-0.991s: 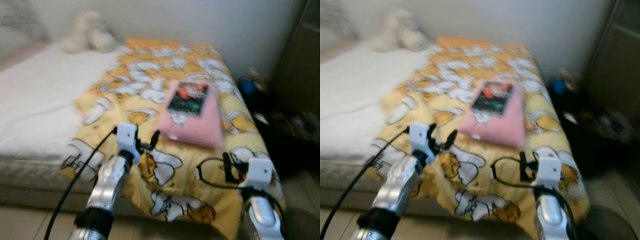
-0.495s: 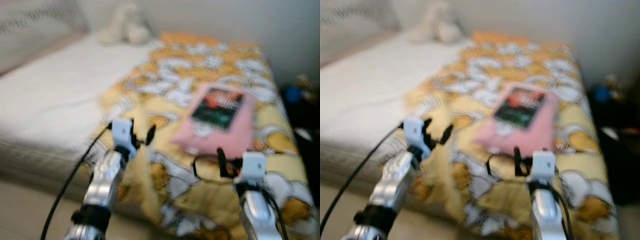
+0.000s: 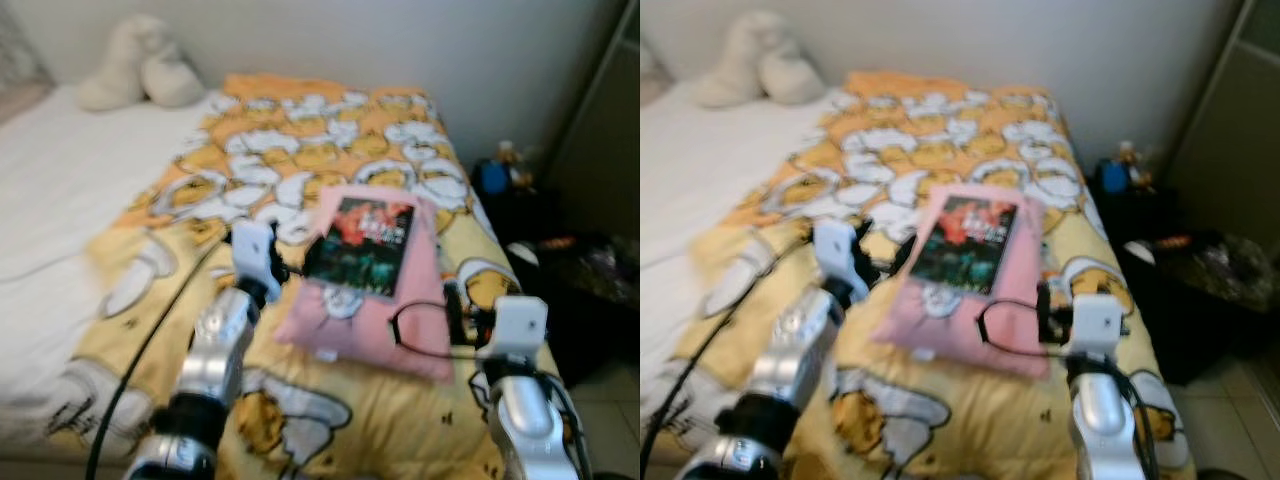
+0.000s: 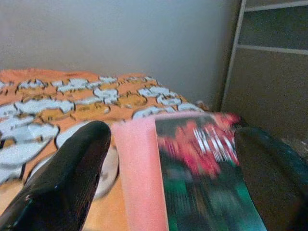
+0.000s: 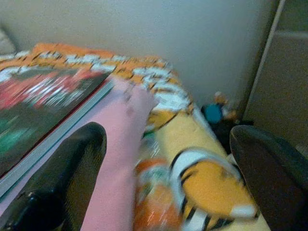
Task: Clean up the room
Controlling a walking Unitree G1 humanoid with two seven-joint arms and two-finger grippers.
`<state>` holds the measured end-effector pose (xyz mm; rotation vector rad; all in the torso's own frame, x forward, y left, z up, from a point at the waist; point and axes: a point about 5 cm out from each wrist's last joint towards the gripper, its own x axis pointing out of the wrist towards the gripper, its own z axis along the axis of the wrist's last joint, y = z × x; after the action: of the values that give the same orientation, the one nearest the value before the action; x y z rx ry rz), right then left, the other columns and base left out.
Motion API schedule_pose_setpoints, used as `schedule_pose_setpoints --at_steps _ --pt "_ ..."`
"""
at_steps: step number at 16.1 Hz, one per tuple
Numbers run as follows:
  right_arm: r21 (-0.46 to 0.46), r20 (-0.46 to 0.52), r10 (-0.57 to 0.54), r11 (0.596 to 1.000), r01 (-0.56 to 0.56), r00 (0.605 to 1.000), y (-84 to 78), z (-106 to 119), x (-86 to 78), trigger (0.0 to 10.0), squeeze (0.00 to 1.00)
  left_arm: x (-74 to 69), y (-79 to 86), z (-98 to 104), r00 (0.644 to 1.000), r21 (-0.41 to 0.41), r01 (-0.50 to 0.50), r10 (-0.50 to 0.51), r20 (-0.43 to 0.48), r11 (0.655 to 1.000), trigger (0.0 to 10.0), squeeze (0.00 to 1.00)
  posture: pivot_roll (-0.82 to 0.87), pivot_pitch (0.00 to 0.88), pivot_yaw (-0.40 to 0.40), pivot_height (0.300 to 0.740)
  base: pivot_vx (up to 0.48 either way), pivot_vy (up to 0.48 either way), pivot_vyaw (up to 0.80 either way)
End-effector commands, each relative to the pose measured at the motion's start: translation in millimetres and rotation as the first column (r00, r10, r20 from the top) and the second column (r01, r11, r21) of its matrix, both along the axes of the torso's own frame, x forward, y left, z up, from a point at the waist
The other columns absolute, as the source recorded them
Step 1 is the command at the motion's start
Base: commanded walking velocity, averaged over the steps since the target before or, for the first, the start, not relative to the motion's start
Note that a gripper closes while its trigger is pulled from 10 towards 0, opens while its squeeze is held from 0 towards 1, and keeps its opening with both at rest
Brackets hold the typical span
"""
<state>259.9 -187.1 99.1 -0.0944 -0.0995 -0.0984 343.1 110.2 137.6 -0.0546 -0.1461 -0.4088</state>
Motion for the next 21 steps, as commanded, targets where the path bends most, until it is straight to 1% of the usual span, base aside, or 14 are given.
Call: schedule_pose_setpoints --at_steps 1,2,3,4,6,8,11,14,15,16,18,19,20,21 --pt "-0.020 0.032 -0.026 0.999 0.026 0.999 -7.1 7.5 0.3 10.0 0.00 6.2 -6.5 9.2 1.000 0.006 0.003 -0.003 0.016 1.000 10.0 0.00 0.05 0.000 0.041 0.740 0.000 0.000 0.00" --pt "-0.021 0.030 -0.033 0.999 0.033 0.999 -9.2 8.2 2.0 10.0 0.00 20.4 -6.3 14.0 1.000 0.051 -0.015 0.015 -0.004 0.999 10.0 0.00 0.05 0.000 0.034 0.740 0.000 0.000 0.00" --pt "-0.021 0.029 -0.035 0.999 0.035 0.999 -9.8 8.2 1.9 10.0 0.00 23.7 -5.4 15.1 1.000 0.052 -0.025 0.025 -0.007 0.998 10.0 0.00 0.05 0.000 0.034 0.740 0.000 0.000 0.00" --pt "-0.031 0.016 -0.039 0.999 0.039 0.999 -11.8 7.1 -3.0 10.0 0.00 37.4 1.7 19.0 0.995 0.062 -0.089 0.091 -0.031 0.994 10.0 0.00 0.04 0.000 0.023 0.740 0.000 0.000 0.00" --pt "-0.037 -0.003 -0.036 0.999 0.036 0.999 -12.4 4.5 -8.4 10.0 0.00 43.1 6.3 21.9 0.991 0.045 -0.125 0.128 -0.051 0.991 10.0 0.00 0.02 0.000 0.019 0.740 0.000 0.000 0.00" --pt "-0.044 -0.052 -0.037 0.998 0.035 0.998 -13.4 -4.3 -28.3 10.0 0.00 51.0 11.0 31.1 0.985 0.007 -0.160 0.161 -0.056 0.987 10.0 0.00 -0.01 0.035 0.019 0.740 0.000 0.000 0.00" --pt "-0.053 -0.080 -0.041 0.998 0.037 0.996 -10.9 -5.5 -49.6 10.0 0.00 53.4 3.7 32.8 0.991 0.020 -0.119 0.120 -0.051 0.993 10.0 0.00 -0.07 0.083 0.038 0.740 0.000 0.000 0.00" --pt "-0.033 -0.068 -0.103 0.994 0.101 0.992 -16.5 -1.1 -52.2 10.0 0.00 33.5 -4.0 16.2 1.000 0.057 0.018 -0.020 0.024 0.998 10.0 0.00 -0.08 0.060 0.081 0.740 0.000 0.000 0.00" --pt "-0.025 -0.050 -0.119 0.993 0.117 0.992 -15.3 3.4 -55.4 10.0 0.00 14.6 1.1 3.0 0.999 0.015 0.037 -0.037 0.010 0.999 10.0 0.00 -0.02 0.020 0.098 0.740 0.000 0.000 0.00" --pt "-0.020 -0.046 -0.123 0.992 0.122 0.991 -14.7 4.8 -57.2 10.0 0.00 5.3 2.4 -0.3 0.999 -0.009 0.043 -0.043 0.004 0.999 10.0 0.00 -0.01 0.014 0.096 0.740 0.000 0.000 0.00" --pt "-0.011 -0.044 -0.111 0.994 0.110 0.993 -9.6 6.3 -61.6 10.0 0.00 -34.0 2.4 -8.4 0.997 -0.087 0.058 -0.061 -0.037 0.995 10.0 0.00 0.03 0.000 0.078 0.740 0.000 0.000 0.00" --pt "-0.011 -0.049 -0.100 0.995 0.099 0.994 -8.8 5.1 -60.6 10.0 0.00 -43.8 0.5 -10.8 0.997 -0.077 0.071 -0.074 -0.038 0.994 10.0 0.00 0.04 0.000 0.068 0.740 0.000 0.000 0.00" --pt "0.003 -0.065 -0.073 0.997 0.073 0.995 -7.2 0.3 -53.9 10.0 0.00 -53.3 -1.2 -25.6 0.995 0.016 0.075 -0.074 -0.061 0.997 10.0 0.00 0.06 0.000 0.060 0.740 0.000 0.000 0.00" --pt "0.008 -0.067 -0.066 0.998 0.066 0.996 -6.8 -0.7 -51.7 10.0 0.00 -51.6 -1.3 -32.3 0.994 0.060 0.073 -0.068 -0.081 0.996 10.0 0.00 0.06 0.000 0.059 0.740 0.000 0.000 0.00"
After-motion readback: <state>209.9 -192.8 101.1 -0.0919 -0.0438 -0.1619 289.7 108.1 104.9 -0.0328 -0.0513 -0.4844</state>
